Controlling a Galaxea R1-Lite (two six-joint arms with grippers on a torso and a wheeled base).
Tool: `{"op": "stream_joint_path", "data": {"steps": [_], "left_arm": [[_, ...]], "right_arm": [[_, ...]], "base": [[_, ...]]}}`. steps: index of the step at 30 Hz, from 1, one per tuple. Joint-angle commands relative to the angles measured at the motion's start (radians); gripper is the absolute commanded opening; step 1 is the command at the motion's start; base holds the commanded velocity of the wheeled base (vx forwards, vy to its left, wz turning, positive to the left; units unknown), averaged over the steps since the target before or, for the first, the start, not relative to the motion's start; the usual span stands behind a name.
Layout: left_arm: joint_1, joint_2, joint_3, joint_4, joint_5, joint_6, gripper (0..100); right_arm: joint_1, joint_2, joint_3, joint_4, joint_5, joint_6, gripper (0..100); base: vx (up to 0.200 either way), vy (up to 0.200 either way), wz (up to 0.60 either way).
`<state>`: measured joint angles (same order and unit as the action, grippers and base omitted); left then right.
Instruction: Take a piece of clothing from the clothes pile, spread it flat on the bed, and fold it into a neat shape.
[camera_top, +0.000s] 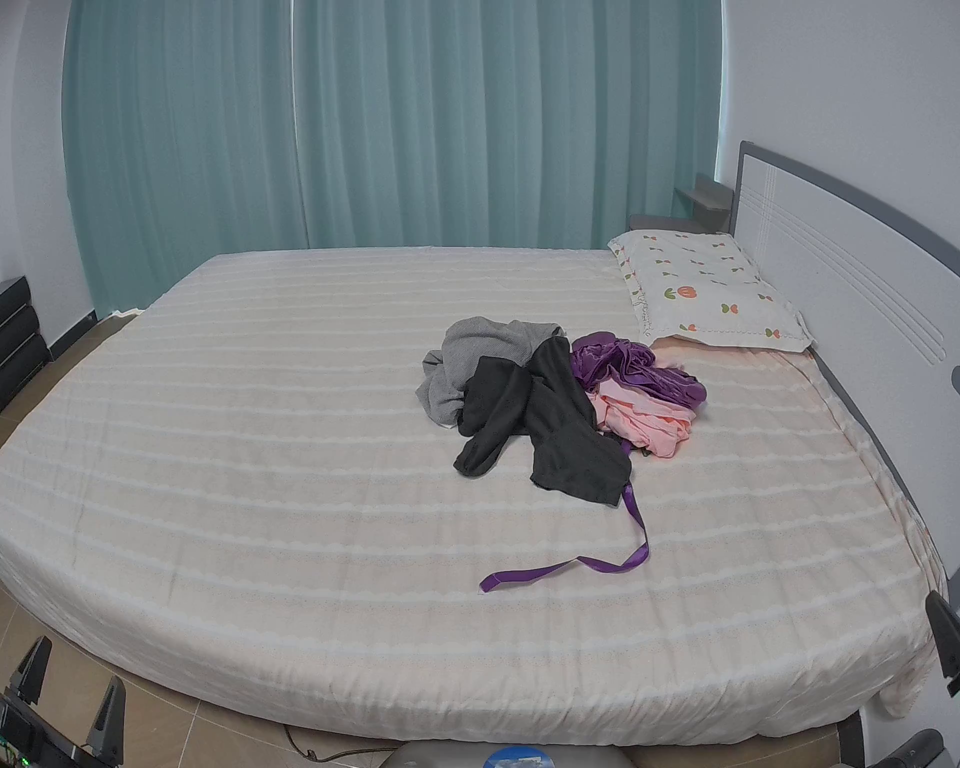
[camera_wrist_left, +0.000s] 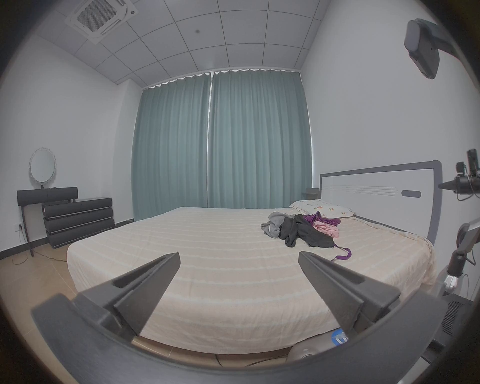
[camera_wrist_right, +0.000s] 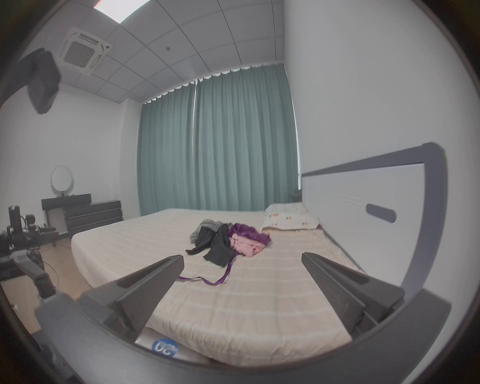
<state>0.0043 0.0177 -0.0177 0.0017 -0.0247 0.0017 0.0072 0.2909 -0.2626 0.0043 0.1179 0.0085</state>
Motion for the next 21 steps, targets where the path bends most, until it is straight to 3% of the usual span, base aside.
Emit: {"op": "stream_joint_path", "data": {"steps": [1,14,17,20,21], "left_arm": [[0.000,-0.018,0.018,0.000,0.000,0.000,100],[0.000,-0.018,0.018,0.000,0.000,0.000,100],[0.000,-0.018,0.018,0.000,0.000,0.000,100],[0.000,-0.018,0.018,0.000,0.000,0.000,100],[0.000,-0.018,0.018,0.000,0.000,0.000,100]], "right_arm": [[0.051,0.584,-0.110,-0.089,0.121,0.079,100],[0.186,1.409,-0.377,-0.514,0.117,0.288,100],[0.243,1.674,-0.572,-0.579,0.043,0.381,100],[0.264,1.809,-0.699,-0.581,-0.038,0.423,100],[0.264,1.809,-0.699,-0.581,-0.038,0.423,100]], "base": [[0.000,0.000,0.00],[0.000,0.000,0.00],[0.000,0.000,0.00],[0.000,0.000,0.00],[0.000,0.000,0.00]]}}
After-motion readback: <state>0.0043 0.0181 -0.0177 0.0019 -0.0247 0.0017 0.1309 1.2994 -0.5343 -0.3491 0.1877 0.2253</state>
